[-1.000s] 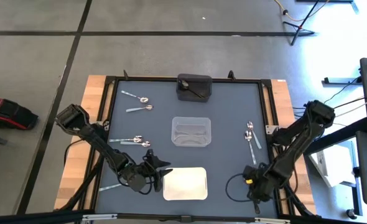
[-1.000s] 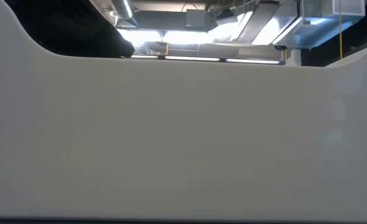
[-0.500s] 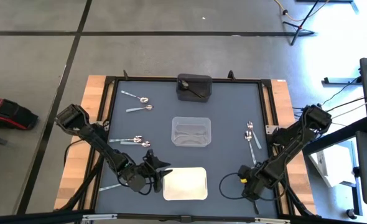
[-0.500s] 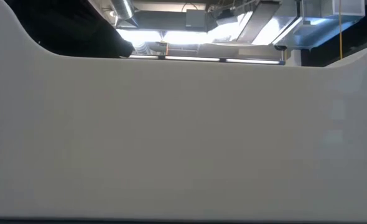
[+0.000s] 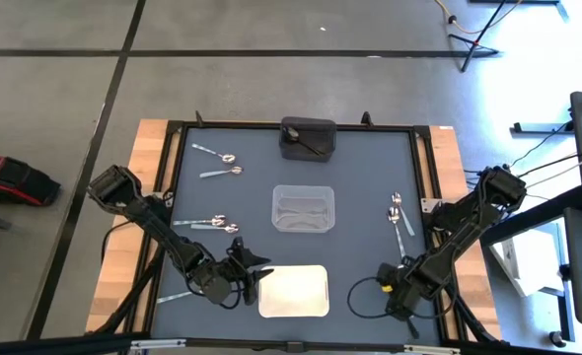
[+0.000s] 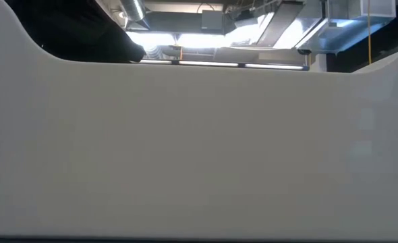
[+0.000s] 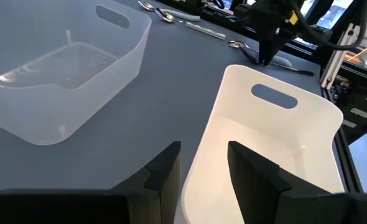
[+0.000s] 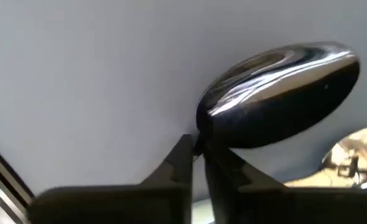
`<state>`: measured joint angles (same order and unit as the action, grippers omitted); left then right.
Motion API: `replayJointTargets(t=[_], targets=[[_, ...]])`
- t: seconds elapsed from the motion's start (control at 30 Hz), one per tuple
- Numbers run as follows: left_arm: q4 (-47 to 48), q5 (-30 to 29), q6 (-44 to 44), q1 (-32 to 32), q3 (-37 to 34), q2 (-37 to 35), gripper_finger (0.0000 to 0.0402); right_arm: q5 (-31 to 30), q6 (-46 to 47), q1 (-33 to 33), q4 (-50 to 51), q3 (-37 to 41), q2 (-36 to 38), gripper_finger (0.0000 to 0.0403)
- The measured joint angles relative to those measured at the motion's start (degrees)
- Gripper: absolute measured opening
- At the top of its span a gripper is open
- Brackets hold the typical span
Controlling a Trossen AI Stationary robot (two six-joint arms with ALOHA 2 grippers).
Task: Sort silverware by color (type)
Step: Put the black spoon into the black bin
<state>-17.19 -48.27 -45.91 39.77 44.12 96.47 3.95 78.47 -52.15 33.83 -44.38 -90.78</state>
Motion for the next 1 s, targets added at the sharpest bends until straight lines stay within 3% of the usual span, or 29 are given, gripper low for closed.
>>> replayJointTargets(t=[0.33, 0.6, 1.0], targets=[[0.0, 0.0, 0.0, 0.0, 0.0, 0.0, 0.0126, -1.1, -10.9, 1.1, 0.6, -1.3, -0.2, 0.0005], [-0.2, 4.5, 0.0, 0.0, 0.0, -0.1, 0.0126, -10.4, -17.9, 2.4, 3.9, -7.2, 2.3, 0.0002], [-0.4, 4.4, 1.3, 0.0, 0.0, -0.1, 0.0126, -17.2, -34.4, 13.1, 5.2, -7.7, 12.0, 0.0000]])
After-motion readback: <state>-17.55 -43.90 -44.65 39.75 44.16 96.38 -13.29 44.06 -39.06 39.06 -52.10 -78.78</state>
